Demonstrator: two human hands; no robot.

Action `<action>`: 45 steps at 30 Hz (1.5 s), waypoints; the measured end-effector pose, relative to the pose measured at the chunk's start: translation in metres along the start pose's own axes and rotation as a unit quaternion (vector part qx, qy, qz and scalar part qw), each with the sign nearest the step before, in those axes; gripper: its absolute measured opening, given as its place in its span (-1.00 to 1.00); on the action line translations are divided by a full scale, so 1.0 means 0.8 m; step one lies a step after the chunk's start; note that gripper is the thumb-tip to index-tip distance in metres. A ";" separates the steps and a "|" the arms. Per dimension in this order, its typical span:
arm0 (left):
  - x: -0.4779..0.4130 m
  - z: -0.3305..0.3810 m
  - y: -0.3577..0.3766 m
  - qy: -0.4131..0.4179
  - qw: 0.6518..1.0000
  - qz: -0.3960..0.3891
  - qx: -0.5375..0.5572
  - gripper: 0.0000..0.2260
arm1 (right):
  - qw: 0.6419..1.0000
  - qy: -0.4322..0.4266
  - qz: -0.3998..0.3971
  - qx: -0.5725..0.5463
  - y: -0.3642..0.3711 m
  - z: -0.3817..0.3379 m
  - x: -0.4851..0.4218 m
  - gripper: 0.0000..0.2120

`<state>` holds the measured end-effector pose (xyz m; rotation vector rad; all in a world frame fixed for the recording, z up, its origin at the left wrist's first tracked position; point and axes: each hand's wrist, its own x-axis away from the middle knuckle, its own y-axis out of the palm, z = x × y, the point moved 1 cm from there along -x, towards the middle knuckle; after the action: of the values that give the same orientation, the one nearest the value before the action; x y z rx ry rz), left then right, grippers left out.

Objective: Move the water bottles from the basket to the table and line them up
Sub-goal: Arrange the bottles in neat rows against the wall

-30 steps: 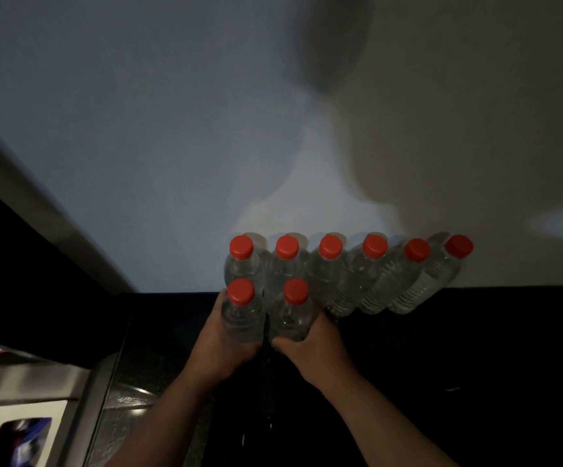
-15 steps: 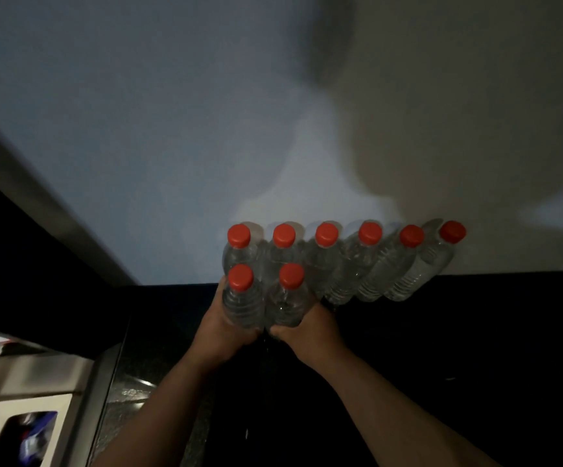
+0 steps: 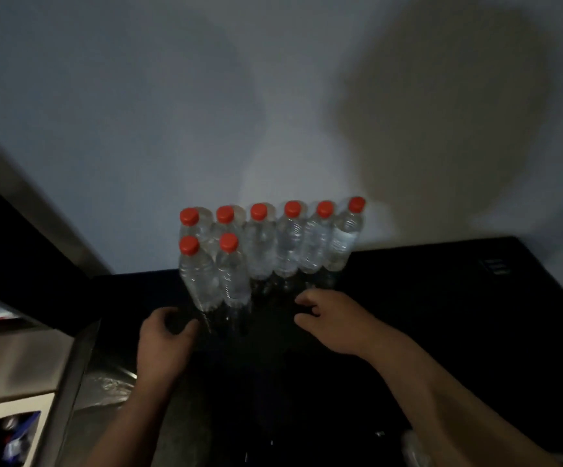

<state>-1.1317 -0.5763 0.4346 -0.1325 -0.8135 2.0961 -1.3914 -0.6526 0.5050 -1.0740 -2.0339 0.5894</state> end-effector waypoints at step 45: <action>0.238 0.196 0.068 0.287 0.897 -0.249 -0.225 -0.81 | 0.976 0.068 0.183 -0.097 -0.033 0.159 0.269 -0.81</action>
<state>-1.3457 -0.5336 0.5609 -0.6856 -0.8352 1.2541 -1.5838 -0.4934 0.5314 -1.5824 -1.8129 0.4892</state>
